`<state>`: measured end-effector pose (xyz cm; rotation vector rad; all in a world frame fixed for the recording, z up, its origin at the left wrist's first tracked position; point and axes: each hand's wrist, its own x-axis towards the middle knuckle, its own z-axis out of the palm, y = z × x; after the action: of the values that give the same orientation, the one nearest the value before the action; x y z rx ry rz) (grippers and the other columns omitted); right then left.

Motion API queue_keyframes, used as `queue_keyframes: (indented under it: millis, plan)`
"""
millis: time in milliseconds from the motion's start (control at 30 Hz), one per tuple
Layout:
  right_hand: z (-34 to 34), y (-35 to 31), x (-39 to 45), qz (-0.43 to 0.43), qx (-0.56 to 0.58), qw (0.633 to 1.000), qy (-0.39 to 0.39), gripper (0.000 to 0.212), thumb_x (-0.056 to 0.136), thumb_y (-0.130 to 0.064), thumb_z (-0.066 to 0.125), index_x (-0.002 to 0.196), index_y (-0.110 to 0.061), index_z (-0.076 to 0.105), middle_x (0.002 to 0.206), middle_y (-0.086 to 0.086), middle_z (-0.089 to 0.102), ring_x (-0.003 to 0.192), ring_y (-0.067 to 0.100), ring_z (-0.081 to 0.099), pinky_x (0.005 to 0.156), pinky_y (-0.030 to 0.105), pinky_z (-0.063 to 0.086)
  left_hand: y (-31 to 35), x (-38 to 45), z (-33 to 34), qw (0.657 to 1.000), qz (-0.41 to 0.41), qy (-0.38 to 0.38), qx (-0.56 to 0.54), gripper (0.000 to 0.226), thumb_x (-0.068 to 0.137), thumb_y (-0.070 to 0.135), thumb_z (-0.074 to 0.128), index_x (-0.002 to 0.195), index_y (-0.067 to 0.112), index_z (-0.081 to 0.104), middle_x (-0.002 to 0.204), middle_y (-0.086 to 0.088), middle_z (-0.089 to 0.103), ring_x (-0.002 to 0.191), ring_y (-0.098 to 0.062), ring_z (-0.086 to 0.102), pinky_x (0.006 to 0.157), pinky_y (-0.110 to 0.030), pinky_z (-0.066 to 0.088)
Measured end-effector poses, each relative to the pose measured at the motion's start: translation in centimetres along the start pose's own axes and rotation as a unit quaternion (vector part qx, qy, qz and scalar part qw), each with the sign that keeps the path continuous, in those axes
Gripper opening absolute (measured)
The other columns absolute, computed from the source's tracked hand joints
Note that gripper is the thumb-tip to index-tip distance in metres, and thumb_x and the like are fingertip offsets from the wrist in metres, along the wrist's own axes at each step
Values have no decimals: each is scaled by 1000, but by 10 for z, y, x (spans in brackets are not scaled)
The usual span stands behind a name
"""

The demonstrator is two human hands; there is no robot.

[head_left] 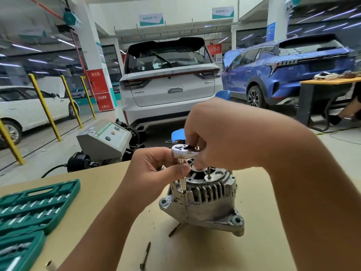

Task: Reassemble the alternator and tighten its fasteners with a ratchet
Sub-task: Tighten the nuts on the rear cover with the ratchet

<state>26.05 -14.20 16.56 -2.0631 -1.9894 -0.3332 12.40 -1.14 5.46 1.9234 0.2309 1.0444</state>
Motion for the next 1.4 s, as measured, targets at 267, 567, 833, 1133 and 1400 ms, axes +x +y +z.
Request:
queue_keyframes:
  millis: [267, 567, 833, 1133, 1400]
  plan:
    - [1, -3, 0, 3, -13, 1000, -11, 4, 81, -20, 75, 83, -20, 71, 79, -1, 68, 67, 20, 67, 59, 36, 61, 0, 0, 2, 1000, 4, 13, 12, 18, 76, 32, 83, 90, 21, 82, 78, -10, 76, 73, -34, 71, 69, -44, 59]
    - [-2, 4, -3, -8, 27, 999, -27, 9, 80, -31, 79, 77, -24, 74, 67, -8, 65, 58, 7, 58, 51, 23, 50, 3, -2, 2, 1000, -4, 7, -8, 18, 75, 31, 83, 91, 22, 82, 81, -9, 77, 78, -38, 73, 72, -42, 61]
    - [-3, 8, 0, 0, 58, 998, -9, 6, 86, -25, 73, 84, -27, 78, 72, -9, 67, 62, 8, 59, 53, 22, 50, 5, -3, 2, 1000, -7, 7, -8, 20, 73, 31, 83, 90, 21, 82, 82, -10, 77, 80, -40, 72, 74, -36, 61]
    - [-2, 10, 1, 9, 55, 998, -9, 15, 88, -18, 69, 91, -29, 78, 78, -11, 68, 71, 9, 62, 62, 28, 56, 4, -2, 0, 1000, -10, 9, -1, 19, 73, 33, 82, 87, 20, 81, 80, -11, 76, 80, -40, 72, 73, -39, 61]
    - [-8, 11, -2, 15, 46, 998, -26, 20, 88, -11, 65, 90, -29, 75, 77, -11, 68, 73, 10, 64, 67, 30, 58, 4, -2, -3, 1000, -5, -5, 19, 19, 74, 33, 82, 88, 20, 81, 79, -11, 75, 79, -42, 70, 73, -48, 60]
